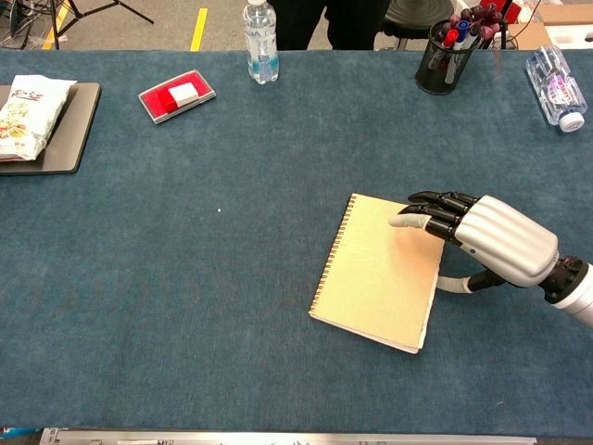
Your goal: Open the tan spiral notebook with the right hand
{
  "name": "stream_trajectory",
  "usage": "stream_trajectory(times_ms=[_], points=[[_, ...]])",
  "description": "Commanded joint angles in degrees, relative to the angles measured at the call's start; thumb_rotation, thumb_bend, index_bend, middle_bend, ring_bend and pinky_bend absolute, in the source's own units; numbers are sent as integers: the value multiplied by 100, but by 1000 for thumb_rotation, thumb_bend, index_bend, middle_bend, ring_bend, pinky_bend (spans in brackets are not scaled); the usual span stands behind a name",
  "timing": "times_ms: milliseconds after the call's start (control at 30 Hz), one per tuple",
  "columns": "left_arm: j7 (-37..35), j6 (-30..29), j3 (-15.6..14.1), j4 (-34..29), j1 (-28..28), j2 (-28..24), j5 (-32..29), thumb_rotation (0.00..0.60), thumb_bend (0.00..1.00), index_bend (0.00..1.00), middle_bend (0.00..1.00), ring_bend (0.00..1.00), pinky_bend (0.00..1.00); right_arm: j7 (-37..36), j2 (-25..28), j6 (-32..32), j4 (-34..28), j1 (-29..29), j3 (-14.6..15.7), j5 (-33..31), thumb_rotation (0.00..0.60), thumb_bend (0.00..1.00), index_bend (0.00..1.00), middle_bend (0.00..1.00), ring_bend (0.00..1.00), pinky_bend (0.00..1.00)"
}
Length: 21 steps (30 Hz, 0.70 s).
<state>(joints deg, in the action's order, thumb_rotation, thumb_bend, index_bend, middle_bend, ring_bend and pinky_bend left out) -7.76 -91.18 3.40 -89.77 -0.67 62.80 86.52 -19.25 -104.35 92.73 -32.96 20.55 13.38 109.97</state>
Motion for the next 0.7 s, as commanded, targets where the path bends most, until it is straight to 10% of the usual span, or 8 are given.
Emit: stream_trajectory(times_ms=[33, 700], points=[[-7, -5, 1, -1, 3, -4, 0, 600, 189, 440, 368, 210, 419, 17, -11, -26, 8, 6, 8, -5, 600, 127, 205, 250, 140, 262], [-25, -17, 3, -3, 12, -14, 6, 600, 189, 440, 368, 210, 419, 63, -63, -44, 71, 16, 39, -32, 600, 293, 238, 250, 140, 266]])
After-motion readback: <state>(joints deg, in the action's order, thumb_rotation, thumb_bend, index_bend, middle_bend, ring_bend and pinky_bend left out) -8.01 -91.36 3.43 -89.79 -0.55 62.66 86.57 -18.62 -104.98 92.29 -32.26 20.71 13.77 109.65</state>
